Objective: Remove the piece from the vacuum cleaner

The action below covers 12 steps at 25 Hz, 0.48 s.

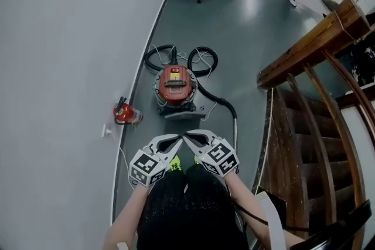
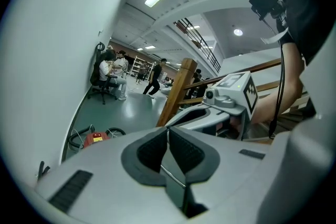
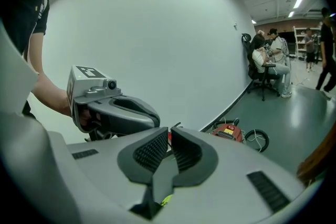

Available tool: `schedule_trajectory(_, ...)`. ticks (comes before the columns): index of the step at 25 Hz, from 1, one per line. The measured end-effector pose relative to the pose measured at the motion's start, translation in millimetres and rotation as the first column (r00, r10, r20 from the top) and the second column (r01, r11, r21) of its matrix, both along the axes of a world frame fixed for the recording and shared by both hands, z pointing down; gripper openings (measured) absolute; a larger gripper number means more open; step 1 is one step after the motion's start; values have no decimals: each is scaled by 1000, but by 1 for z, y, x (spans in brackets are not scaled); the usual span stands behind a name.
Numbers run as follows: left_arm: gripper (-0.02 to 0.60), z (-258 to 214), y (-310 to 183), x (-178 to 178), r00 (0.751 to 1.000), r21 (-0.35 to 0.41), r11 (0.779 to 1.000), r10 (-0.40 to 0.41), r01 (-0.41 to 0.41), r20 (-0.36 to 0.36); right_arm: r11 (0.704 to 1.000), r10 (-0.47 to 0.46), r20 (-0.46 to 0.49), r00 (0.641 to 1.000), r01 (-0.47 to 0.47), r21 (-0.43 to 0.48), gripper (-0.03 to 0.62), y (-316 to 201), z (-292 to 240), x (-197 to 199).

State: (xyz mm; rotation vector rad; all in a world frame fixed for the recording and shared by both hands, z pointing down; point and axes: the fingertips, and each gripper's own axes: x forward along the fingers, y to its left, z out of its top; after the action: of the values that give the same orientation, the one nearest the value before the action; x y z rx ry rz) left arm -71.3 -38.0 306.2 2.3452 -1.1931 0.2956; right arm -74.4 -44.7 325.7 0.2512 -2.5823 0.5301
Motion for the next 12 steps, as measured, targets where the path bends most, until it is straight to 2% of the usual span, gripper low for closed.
schedule_trajectory(12, 8, 73, -26, 8, 998, -59, 998, 17, -13, 58, 998, -54, -41, 998, 52, -38, 17, -24, 74, 7)
